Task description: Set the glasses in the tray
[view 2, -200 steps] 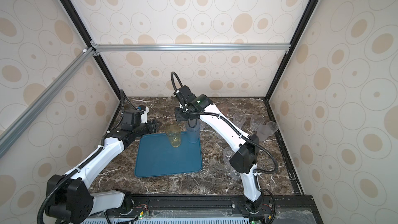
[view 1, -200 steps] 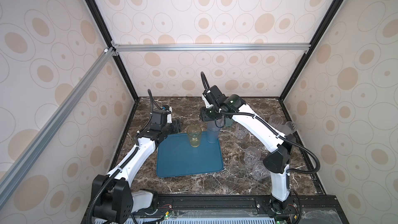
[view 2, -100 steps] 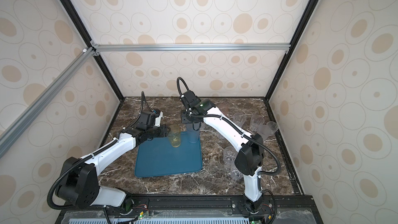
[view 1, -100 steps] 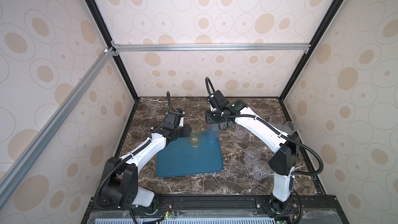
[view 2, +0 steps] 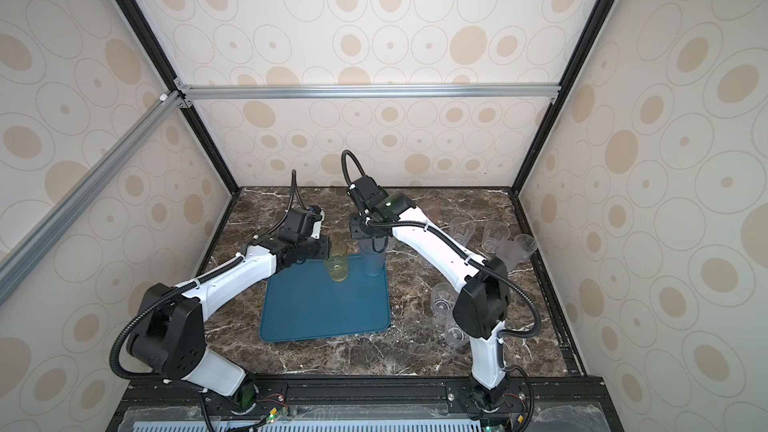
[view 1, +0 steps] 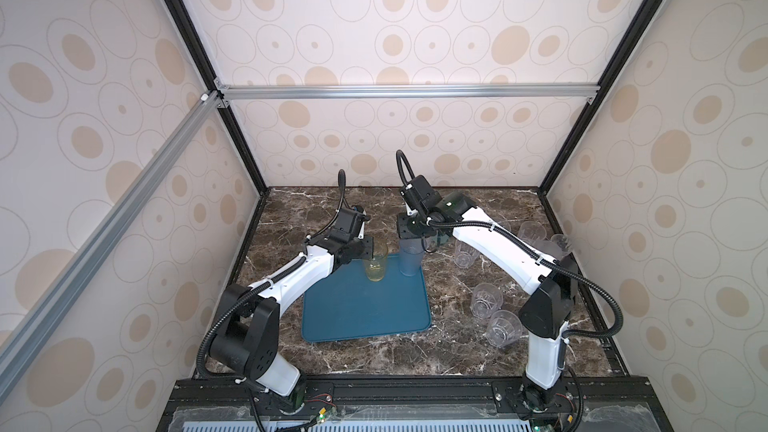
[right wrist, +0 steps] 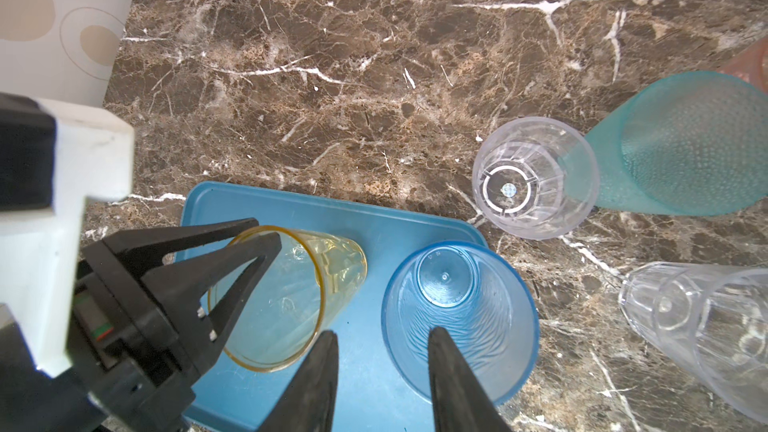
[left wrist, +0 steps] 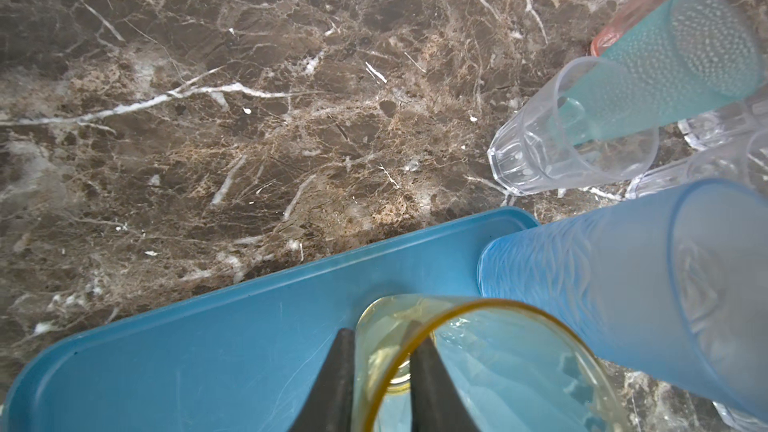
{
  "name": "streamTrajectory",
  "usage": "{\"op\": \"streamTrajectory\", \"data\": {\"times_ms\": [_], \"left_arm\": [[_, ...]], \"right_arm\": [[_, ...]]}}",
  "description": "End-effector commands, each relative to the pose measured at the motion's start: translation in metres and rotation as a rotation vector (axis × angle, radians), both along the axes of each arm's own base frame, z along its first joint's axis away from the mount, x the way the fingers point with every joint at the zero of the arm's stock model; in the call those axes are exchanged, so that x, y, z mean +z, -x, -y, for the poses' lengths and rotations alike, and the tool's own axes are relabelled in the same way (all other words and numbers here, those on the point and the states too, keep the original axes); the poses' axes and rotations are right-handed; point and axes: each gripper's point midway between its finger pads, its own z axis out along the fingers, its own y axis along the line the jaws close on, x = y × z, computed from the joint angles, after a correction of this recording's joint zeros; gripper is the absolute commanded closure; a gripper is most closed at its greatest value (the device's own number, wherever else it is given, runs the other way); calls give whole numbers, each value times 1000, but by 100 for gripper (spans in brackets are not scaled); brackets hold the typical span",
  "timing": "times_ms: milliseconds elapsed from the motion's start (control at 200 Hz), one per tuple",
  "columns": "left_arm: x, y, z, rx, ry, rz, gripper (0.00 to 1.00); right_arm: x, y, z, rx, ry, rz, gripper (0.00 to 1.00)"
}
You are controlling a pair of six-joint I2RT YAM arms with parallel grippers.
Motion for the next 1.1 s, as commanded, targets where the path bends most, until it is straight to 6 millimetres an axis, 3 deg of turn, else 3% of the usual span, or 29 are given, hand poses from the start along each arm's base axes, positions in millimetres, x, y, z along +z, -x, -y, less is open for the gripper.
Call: {"op": "streamTrajectory", "data": {"times_ms": [0, 130, 415, 645, 810, 1095], "left_arm": [[12, -5, -2, 3, -47, 23, 83], [15, -6, 1, -3, -54, 23, 90], [17, -6, 10, -33, -33, 8, 94], [20, -2, 4, -77, -122, -41, 100], [10, 4, 17, -135, -109, -147, 100], [2, 6, 14, -140, -185, -226, 100]], "right_arm": [[13, 1, 9, -14, -8, 25, 61], [12, 0, 10, -15, -7, 23, 61], [12, -2, 19, -31, 1, 29, 61], [11, -2, 25, -43, -3, 34, 61], [8, -2, 28, -50, -6, 27, 61], [3, -2, 35, -60, -10, 21, 61]]}}
